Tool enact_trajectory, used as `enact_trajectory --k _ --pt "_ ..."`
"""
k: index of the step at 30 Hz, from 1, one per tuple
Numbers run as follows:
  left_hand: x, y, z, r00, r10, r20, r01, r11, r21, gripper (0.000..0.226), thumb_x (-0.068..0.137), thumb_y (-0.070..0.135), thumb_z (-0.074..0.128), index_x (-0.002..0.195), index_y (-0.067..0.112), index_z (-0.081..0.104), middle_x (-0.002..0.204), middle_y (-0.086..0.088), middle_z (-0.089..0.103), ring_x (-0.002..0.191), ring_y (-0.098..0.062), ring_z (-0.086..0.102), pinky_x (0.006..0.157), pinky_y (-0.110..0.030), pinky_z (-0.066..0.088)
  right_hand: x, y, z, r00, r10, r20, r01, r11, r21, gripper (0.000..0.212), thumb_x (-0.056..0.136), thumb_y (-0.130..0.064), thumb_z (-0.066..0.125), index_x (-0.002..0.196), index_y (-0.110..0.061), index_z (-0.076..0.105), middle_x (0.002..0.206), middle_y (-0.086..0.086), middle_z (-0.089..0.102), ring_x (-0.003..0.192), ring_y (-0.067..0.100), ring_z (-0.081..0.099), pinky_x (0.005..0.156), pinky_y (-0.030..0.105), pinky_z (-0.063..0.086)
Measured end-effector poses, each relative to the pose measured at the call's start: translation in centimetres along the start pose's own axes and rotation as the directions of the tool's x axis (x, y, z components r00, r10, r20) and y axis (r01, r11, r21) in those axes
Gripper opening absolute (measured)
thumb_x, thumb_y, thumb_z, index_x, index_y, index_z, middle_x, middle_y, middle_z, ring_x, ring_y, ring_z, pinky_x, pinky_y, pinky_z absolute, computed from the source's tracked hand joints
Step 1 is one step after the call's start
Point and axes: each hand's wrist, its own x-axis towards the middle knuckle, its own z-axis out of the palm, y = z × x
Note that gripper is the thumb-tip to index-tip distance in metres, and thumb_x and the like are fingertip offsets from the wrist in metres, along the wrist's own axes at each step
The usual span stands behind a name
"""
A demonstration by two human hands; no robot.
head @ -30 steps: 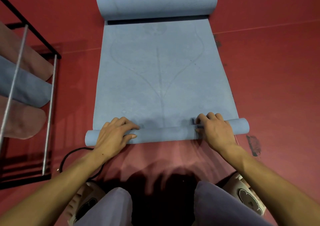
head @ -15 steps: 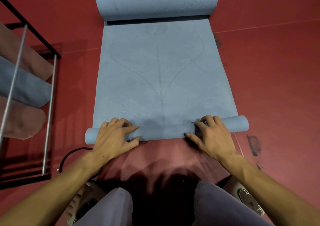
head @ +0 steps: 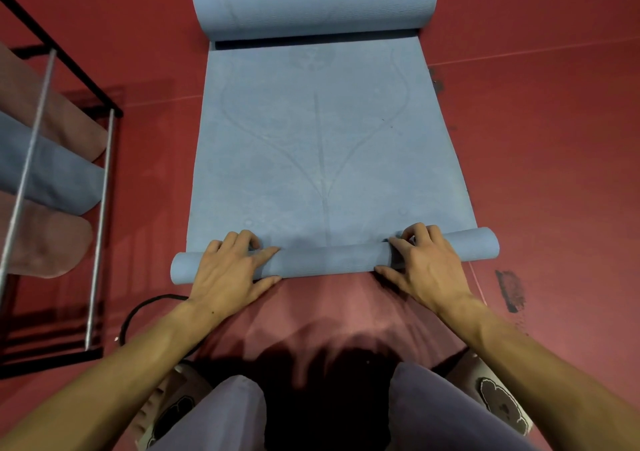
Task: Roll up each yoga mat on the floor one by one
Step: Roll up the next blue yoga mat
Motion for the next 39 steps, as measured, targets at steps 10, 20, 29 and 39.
enact_trajectory --k 10,20,29,39 --pt "1.3 -0.7 0.0 0.999 -0.051 0.017 0.052 0.996 -0.068 0.056 0.09 0.072 0.056 0.13 0.035 0.064 0.101 0.01 0.064 0.093 -0.019 0.061 0.081 -0.038 0.044 1.1 -0.3 -0.2 1.0 -0.015 -0.006 0.015 1.0 0.012 0.058 0.085 -0.065 0.068 0.121 -0.02 0.065 0.102 0.0 0.059 0.092 0.026 0.054 0.077 0.042 0.052" --pt "1.6 -0.7 0.2 0.995 -0.064 -0.077 0.062 0.998 -0.029 0.043 0.091 0.062 0.064 0.115 0.029 0.078 0.11 0.003 0.064 0.096 -0.025 0.059 0.076 -0.042 0.046 1.2 -0.8 0.4 0.993 0.071 -0.091 -0.07 0.997 0.018 0.038 0.087 -0.054 0.075 0.102 -0.019 0.075 0.111 0.007 0.059 0.098 0.031 0.049 0.076 0.047 0.053" --pt "1.4 -0.1 -0.2 0.99 -0.091 -0.105 0.092 0.996 0.013 0.051 0.095 0.062 0.044 0.105 0.025 0.077 0.083 0.006 0.067 0.076 -0.024 0.062 0.074 -0.04 0.045 1.2 -1.3 0.3 0.99 0.024 -0.137 -0.027 0.999 -0.019 0.039 0.094 -0.049 0.07 0.1 -0.011 0.066 0.089 0.005 0.063 0.084 0.027 0.055 0.066 0.042 0.05" --pt "1.4 0.2 0.3 0.994 -0.086 -0.073 0.09 0.994 0.055 0.066 0.099 0.07 0.037 0.126 0.021 0.071 0.119 0.002 0.072 0.107 -0.025 0.067 0.092 -0.043 0.047 0.8 -1.2 0.6 0.996 0.024 -0.09 -0.026 0.999 -0.026 0.051 0.09 -0.051 0.071 0.123 -0.012 0.067 0.133 0.018 0.056 0.118 0.041 0.049 0.099 0.054 0.048"
